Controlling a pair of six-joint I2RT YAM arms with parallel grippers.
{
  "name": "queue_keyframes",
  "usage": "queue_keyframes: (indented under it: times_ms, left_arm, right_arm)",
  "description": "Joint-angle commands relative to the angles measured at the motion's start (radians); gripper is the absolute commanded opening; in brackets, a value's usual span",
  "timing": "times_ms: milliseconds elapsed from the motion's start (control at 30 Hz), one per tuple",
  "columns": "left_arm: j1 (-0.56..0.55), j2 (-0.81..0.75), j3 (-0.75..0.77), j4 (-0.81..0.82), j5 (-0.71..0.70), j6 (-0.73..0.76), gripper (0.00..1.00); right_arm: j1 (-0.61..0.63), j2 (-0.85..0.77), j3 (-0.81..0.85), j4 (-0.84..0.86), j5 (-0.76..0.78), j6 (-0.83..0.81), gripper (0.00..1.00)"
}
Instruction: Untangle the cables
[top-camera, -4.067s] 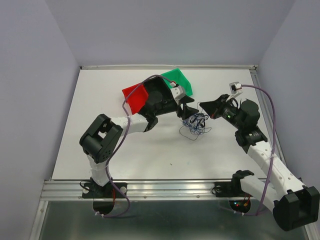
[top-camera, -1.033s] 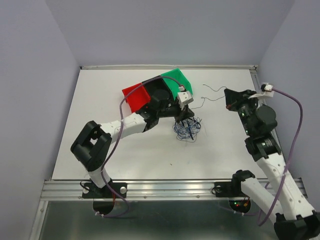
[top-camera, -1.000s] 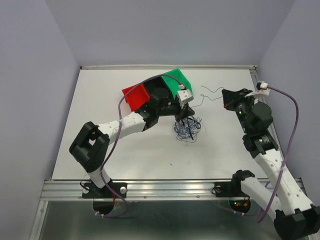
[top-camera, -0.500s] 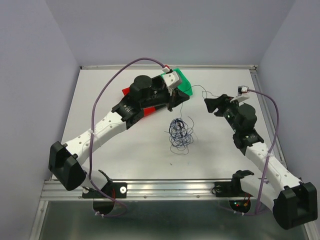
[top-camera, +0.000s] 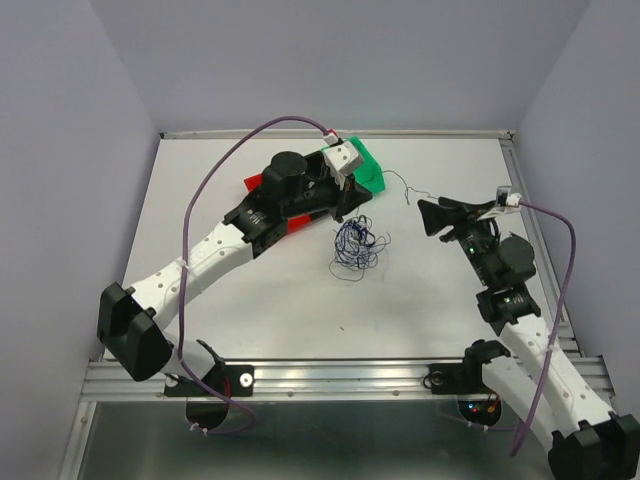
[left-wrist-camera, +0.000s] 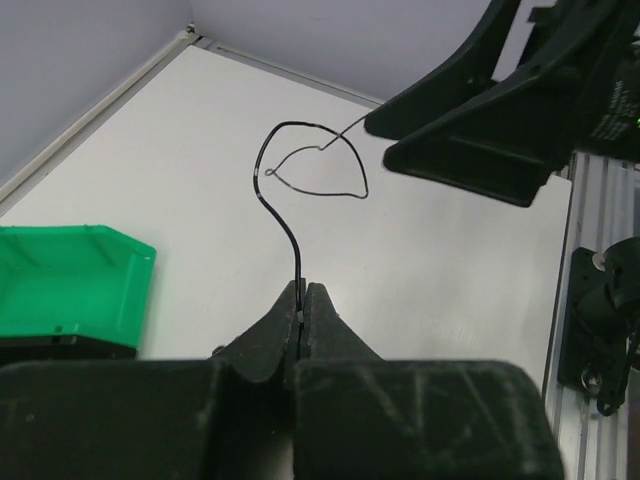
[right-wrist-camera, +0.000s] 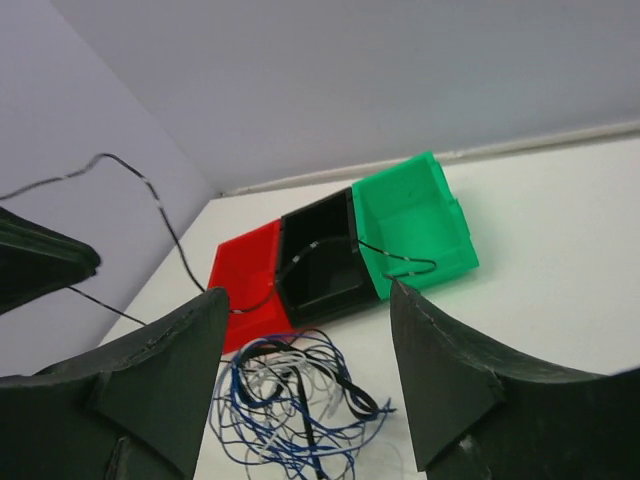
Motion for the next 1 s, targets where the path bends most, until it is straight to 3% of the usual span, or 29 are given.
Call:
queue_keyframes:
  times_ms: [0,167,433,600,767,967]
  left_arm:
    - [0.002,0.002,0.070,0.012,-0.046,0.001,0.00]
    - [0.004,0.036,0.087,0.014,-0.038,0.005,0.00]
    - [0.004,0.048,0.088,0.015,-0.076,0.021,0.00]
    - [0.004,0.048,0.087,0.015,-0.078,0.022,0.00]
    - [0.004,0.040,0.084,0.015,-0.064,0.019,0.00]
    - [0.004,0.031,0.081,0.015,-0.046,0.005,0.00]
  right_arm:
    - [0.003,-0.108,0.099,-0.080,-0.022,-0.106,0.70]
    - [0.003,-0.118,0.133,-0.066,-0.263,-0.142,0.66]
    - [0.031,0.022,0.140,-0.008,-0.383,-0.150,0.63]
    - [0.176,0.101,0.165,-0.028,-0.318,-0.233,0.63]
    - [0.391,0.203,0.194,-0.043,-0.104,-0.353,0.64]
    - [0.456,0.316,0.199,0.050,0.027,-0.373,0.63]
